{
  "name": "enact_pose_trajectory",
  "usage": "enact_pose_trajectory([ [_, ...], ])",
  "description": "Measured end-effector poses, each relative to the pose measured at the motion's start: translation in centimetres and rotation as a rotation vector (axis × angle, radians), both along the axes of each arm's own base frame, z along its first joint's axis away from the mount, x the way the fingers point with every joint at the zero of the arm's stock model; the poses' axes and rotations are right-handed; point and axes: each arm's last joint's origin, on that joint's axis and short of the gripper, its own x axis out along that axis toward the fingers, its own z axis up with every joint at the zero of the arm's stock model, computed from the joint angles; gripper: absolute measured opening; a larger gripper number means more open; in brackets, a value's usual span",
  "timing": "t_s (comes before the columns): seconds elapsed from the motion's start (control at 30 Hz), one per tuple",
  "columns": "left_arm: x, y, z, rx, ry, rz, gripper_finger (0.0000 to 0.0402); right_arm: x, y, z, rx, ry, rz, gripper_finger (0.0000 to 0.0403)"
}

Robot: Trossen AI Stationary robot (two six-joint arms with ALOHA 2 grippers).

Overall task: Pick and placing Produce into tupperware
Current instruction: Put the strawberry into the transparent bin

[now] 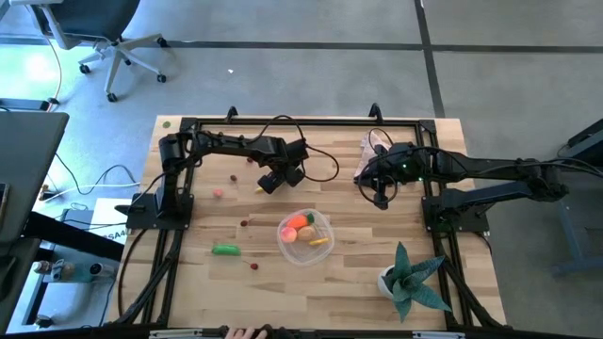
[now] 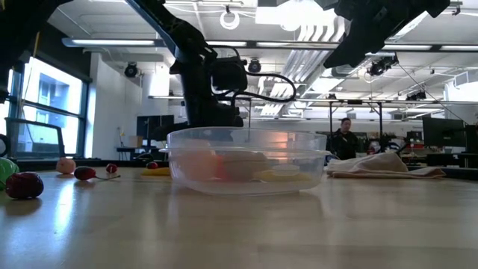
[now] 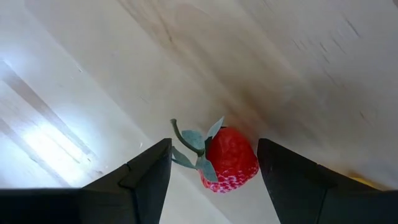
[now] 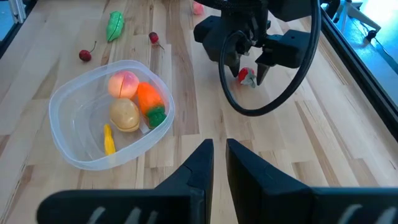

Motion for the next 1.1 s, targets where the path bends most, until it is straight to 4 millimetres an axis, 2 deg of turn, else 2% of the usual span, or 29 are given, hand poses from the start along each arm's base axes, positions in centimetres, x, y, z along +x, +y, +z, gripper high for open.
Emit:
enact_pose_trajectory([
  [0.2, 0.1, 0.0, 0.1, 0.01, -0.005, 0.02, 0.0227, 0.0, 0.0, 0.0, 0.0, 0.0, 0.0, 0.0032],
  [0.53, 1.2, -0.4, 1.9, 0.034, -0.013, 0.088, 0.0227, 0.0, 0.0, 0.0, 0.0, 0.0, 0.0, 0.0032],
  [0.77, 1.0, -0.2, 2.1, 0.03, -0.058, 0.446, 0.0227, 0.0, 0.0, 0.0, 0.0, 0.001, 0.0, 0.0032],
  [1.1, 0.8, -0.3, 2.0, -0.045, -0.142, 0.854, 0.0227, 0.0, 0.0, 0.0, 0.0, 0.0, 0.0, 0.0032],
])
